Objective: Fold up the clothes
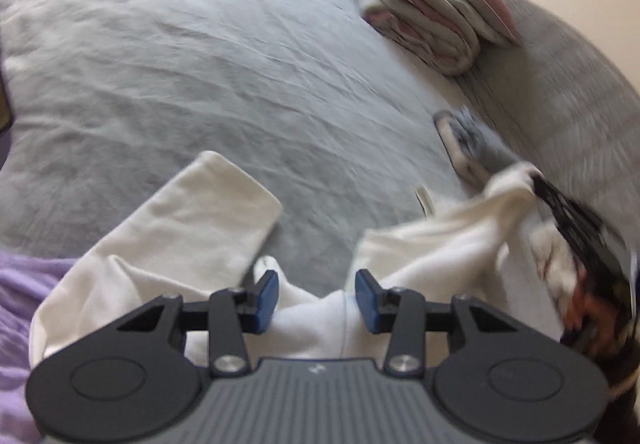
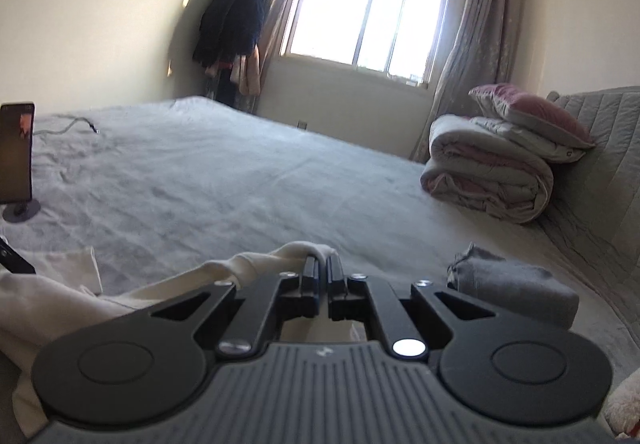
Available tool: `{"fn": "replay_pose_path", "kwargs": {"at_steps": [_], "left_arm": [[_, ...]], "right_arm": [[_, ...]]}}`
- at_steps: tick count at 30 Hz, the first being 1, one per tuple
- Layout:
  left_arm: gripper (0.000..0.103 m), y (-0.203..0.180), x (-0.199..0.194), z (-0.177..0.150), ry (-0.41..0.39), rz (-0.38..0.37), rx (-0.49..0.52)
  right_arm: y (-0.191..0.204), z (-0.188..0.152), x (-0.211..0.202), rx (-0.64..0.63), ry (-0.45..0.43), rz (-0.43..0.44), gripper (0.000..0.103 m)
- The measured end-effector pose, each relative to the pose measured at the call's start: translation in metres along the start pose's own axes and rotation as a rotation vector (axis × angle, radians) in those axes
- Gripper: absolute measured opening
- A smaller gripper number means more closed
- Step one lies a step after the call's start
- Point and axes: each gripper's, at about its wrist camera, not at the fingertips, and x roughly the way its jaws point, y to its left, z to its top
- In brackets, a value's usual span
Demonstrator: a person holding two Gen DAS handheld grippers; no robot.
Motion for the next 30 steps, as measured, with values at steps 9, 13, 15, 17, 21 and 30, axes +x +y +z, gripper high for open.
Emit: {"fn": "replay_pose_path", "kwargs": {"at_steps": [9, 13, 15, 17, 21, 30], "left_arm": [[0.042, -0.045, 0.025, -0.027, 0.132, -0.008, 0.251], [0.042, -0.039, 0.029, -0.022, 0.096, 0.014, 0.197], [0.042, -0.033, 0.029, -0.018, 0.075, 0.016, 0.148], [0.042, -0.024, 0.026, -0.012, 0.046, 0.001, 0.089], [0.042, -0.007, 0.017, -0.004, -0.022, -0.013, -0.028], [0.039, -0.014, 0.038, -0.007, 0.023, 0.002, 0.021]], "right_arm": [[-0.003, -0.021, 0.035, 0.024, 0.261, 0.064, 0.005], [0.001, -0.025, 0.038, 0.006, 0.29, 0.064, 0.005], [0.001, -0.027, 0.039, 0.0, 0.298, 0.062, 0.005], [0.001, -0.028, 0.04, -0.005, 0.306, 0.06, 0.005], [-0.002, -0.029, 0.041, 0.001, 0.315, 0.063, 0.005], [0.0, -0.031, 0.043, -0.017, 0.323, 0.058, 0.005]]}}
